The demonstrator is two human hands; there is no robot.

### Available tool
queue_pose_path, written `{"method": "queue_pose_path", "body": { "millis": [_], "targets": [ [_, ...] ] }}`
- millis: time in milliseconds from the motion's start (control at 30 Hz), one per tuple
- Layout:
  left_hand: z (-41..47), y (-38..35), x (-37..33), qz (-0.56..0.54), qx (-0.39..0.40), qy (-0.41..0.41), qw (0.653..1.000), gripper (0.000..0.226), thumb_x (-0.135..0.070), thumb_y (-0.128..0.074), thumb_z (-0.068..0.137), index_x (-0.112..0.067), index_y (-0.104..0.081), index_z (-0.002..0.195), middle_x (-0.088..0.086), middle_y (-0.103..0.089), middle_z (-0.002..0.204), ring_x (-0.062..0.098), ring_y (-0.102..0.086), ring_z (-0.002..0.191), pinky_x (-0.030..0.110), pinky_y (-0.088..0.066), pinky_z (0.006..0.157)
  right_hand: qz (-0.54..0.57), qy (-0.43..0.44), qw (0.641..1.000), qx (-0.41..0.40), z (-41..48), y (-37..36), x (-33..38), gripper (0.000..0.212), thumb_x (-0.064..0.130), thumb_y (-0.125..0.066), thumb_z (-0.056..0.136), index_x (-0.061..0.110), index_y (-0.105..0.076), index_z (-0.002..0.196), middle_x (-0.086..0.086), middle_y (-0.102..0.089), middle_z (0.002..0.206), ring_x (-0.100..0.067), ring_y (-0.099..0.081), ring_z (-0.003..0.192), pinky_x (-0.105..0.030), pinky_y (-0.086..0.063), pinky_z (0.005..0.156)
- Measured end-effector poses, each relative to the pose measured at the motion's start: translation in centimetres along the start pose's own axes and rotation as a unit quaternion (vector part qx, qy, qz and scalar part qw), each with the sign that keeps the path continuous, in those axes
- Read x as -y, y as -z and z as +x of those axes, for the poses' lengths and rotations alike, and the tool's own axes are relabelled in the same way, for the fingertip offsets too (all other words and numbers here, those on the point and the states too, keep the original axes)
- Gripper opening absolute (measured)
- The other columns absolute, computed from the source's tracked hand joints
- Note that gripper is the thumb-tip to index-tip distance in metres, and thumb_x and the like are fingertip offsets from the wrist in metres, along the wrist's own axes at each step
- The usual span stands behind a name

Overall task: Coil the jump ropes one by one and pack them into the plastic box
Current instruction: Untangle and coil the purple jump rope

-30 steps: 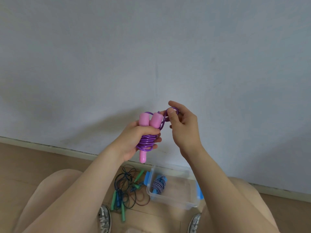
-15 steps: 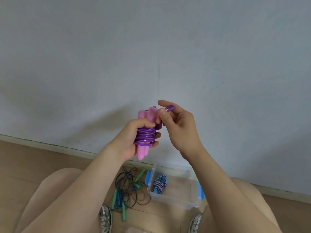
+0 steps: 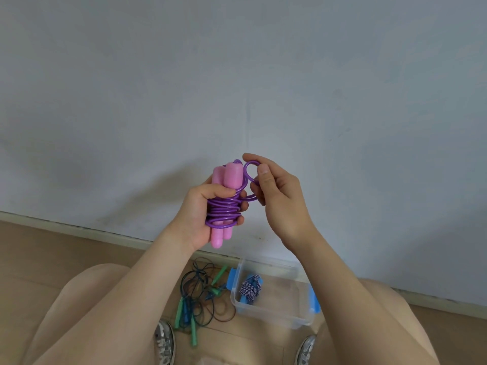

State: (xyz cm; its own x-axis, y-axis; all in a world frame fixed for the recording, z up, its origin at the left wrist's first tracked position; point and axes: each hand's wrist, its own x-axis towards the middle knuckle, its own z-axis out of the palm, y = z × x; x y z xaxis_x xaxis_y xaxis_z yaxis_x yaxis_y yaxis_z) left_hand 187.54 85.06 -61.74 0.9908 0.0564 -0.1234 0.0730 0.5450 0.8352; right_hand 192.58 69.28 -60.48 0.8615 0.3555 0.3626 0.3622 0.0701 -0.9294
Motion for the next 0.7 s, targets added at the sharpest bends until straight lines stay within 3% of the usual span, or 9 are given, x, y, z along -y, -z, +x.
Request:
{"method": "queue_pose_path", "body": {
  "millis": [200,333,467,567,633,700],
  "targets": [
    [0.0,0.1,-0.1,0.007,0.034,0.013,0.999,0.053,-0.009,-0.071,0.061,-0.002,-0.064,0.114,0.016,-0.066,0.086,0.031,-0.064,0.070,0.038,-0.055,0.057,-0.054,0.012,0.998,0.017,0.1,0.6,-0.4,0.031,0.020,-0.047,0.113,0.017,-0.071,0.134,0.004,-0.052,0.072,-0.012,-0.047,0.072,-0.032,-0.048,0.073],
    [0.1,0.4,-0.2,0.028,0.027,0.030,0.999,0.051,-0.011,-0.070,0.060,0.001,-0.063,0.109,0.016,-0.064,0.086,0.030,-0.063,0.070,0.038,-0.055,0.058,-0.069,0.019,0.996,0.061,0.0,0.9,-0.1,0.032,0.019,-0.047,0.113,0.015,-0.068,0.138,0.021,-0.062,0.074,-0.003,-0.050,0.071,-0.022,-0.048,0.075],
    [-0.1,0.8,-0.2,0.076,0.025,0.045,0.996,0.034,-0.016,-0.062,0.067,0.003,-0.064,0.095,0.017,-0.063,0.083,0.030,-0.061,0.067,0.037,-0.054,0.057,-0.130,0.022,0.986,0.098,0.1,1.2,-0.4,0.032,0.020,-0.048,0.113,0.019,-0.068,0.138,0.021,-0.059,0.070,-0.005,-0.050,0.069,-0.025,-0.048,0.074],
    [-0.3,0.5,-0.5,0.106,0.023,0.044,0.993,0.045,-0.043,-0.064,0.085,0.001,-0.068,0.093,0.018,-0.063,0.082,0.031,-0.062,0.065,0.036,-0.054,0.057,-0.162,0.038,0.980,0.112,-0.1,1.3,-0.5,0.031,0.021,-0.047,0.113,0.025,-0.069,0.135,0.021,-0.057,0.069,-0.004,-0.051,0.069,-0.033,-0.053,0.074],
    [-0.3,0.4,-0.7,0.131,0.009,0.054,0.990,0.066,-0.067,-0.056,0.095,-0.002,-0.069,0.091,0.016,-0.064,0.079,0.031,-0.063,0.065,0.038,-0.055,0.059,-0.182,0.050,0.975,0.116,-0.2,1.2,-0.4,0.031,0.022,-0.047,0.113,0.024,-0.068,0.136,0.025,-0.060,0.071,-0.003,-0.054,0.071,-0.025,-0.051,0.075],
    [-0.3,0.2,-0.8,0.145,0.001,0.065,0.987,0.071,-0.072,-0.050,0.095,-0.005,-0.070,0.089,0.016,-0.064,0.078,0.032,-0.065,0.068,0.040,-0.056,0.061,-0.202,0.056,0.971,0.115,-0.3,1.0,-0.4,0.033,0.021,-0.046,0.114,0.021,-0.066,0.140,0.025,-0.065,0.076,-0.002,-0.058,0.076,-0.015,-0.046,0.077]
  ]
}}
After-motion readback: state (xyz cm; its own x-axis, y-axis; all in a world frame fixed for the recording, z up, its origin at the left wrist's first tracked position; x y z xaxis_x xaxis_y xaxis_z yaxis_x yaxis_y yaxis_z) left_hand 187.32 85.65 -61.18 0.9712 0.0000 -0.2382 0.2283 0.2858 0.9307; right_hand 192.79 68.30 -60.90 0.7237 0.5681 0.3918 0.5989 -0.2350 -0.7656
